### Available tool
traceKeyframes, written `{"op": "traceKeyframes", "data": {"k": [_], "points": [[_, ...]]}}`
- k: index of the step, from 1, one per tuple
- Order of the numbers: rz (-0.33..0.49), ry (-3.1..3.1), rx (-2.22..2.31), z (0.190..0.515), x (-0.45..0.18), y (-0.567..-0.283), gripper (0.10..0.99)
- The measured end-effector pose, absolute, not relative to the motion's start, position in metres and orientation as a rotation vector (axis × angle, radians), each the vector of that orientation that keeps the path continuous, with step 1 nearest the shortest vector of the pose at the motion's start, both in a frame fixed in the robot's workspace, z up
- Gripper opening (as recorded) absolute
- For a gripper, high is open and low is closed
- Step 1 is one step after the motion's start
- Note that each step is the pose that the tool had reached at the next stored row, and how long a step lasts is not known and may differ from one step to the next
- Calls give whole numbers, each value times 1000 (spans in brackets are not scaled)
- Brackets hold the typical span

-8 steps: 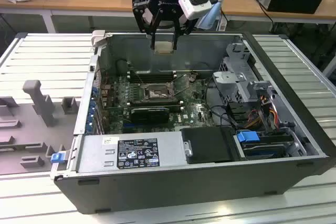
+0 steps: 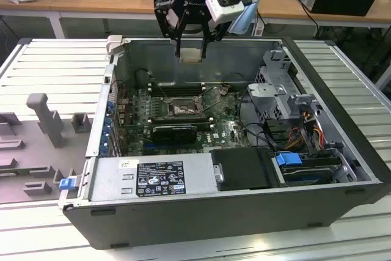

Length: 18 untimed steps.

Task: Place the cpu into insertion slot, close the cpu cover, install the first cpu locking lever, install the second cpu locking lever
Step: 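Place the cpu into insertion slot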

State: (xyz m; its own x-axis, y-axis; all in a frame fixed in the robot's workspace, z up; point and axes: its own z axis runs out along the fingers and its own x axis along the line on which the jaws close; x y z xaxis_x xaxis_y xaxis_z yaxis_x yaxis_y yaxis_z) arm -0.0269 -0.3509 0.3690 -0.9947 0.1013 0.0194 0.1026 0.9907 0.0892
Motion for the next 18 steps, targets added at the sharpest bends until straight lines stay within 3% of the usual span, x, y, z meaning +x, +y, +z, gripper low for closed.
{"op": "traceKeyframes", "data": {"k": [18], "points": [[-141,-3119,-173,367,-27,-351,529]]}}
